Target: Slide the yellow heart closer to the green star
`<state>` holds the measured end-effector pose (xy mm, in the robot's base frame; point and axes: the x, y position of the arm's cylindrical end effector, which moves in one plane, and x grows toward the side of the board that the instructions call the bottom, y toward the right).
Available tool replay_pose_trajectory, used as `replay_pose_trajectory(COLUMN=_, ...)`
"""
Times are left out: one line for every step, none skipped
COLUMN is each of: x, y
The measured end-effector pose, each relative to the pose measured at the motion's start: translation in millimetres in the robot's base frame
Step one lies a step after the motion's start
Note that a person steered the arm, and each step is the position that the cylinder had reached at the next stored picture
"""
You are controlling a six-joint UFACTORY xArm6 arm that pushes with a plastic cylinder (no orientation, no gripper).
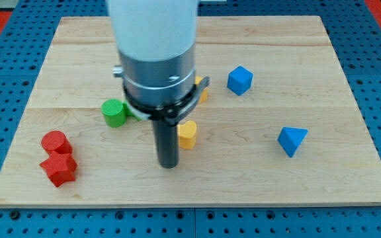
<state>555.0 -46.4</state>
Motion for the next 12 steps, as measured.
replay_pose_trajectory(x=-10.0, y=-10.1)
replay_pose_trajectory(x=-18.2, y=-12.4)
replay_pose_trajectory(x=-17.2, y=-0.2)
replay_pose_trajectory(x=10.0, y=-2.1)
replay_pose_trajectory(x=22.7, y=-3.8)
replay_pose_trajectory(x=6.4, y=17.5)
replay_pose_trajectory(x=-2.5, y=33.9)
replay_pose_trajectory(x=-16.1, y=47.3)
replay_pose_trajectory(x=-72.6, y=69.1)
replay_pose_trajectory(x=-72.6, y=69.1)
replay_pose_trajectory(x=-50.5, y=48.9)
replay_pose_trajectory(x=-36.4, y=20.3)
